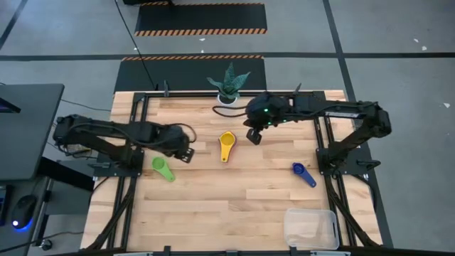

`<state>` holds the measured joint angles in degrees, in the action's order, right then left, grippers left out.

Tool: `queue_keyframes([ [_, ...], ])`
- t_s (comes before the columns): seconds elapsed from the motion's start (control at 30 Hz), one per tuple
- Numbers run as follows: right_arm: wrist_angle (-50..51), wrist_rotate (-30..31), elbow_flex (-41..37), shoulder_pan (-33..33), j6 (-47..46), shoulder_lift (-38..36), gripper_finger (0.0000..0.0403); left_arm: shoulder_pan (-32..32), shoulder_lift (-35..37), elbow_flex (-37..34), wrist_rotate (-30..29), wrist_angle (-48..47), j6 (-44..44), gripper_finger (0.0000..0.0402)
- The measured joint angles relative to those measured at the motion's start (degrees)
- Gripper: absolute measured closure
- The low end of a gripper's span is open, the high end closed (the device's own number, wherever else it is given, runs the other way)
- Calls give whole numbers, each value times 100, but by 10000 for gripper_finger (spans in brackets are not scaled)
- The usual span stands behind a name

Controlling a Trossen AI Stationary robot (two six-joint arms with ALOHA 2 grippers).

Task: Nest measuring cups in basket
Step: Stack the green measuring cup on top of the yellow measuring cup

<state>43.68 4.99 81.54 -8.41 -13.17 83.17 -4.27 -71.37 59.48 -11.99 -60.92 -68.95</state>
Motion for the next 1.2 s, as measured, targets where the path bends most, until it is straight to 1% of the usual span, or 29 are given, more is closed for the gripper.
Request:
queue_keyframes([
  [0.13,-2,8,0,35,168,-247,402,-332,124,2,-10,-708,-1121,341],
  [0.2,-24,8,0,42,293,-332,402,-465,143,2,147,-970,-1630,354],
  [0.27,-33,7,0,42,362,-385,401,-550,129,2,273,-996,-2009,363],
  [0.33,-42,7,0,42,435,-412,401,-641,104,2,365,-956,-2189,368],
  [0.47,-42,7,0,42,481,-415,401,-739,74,2,437,-947,-2196,368],
  [0.6,-42,7,0,42,481,-410,401,-730,85,2,432,-1024,-2149,363],
  [0.7,-63,7,0,42,482,-410,400,-734,85,2,497,-1323,-2157,353],
  [0.83,-113,6,0,42,482,-410,400,-661,85,2,830,-1810,-2460,328],
  [0.97,-254,2,0,42,481,-410,400,-671,85,2,865,-1872,-2865,298],
  [1.07,-332,-2,0,42,481,-410,400,-667,31,4,692,-1875,-3241,284],
  [1.2,-445,-4,0,42,481,-410,400,-667,-146,0,407,-2013,-3773,281],
])
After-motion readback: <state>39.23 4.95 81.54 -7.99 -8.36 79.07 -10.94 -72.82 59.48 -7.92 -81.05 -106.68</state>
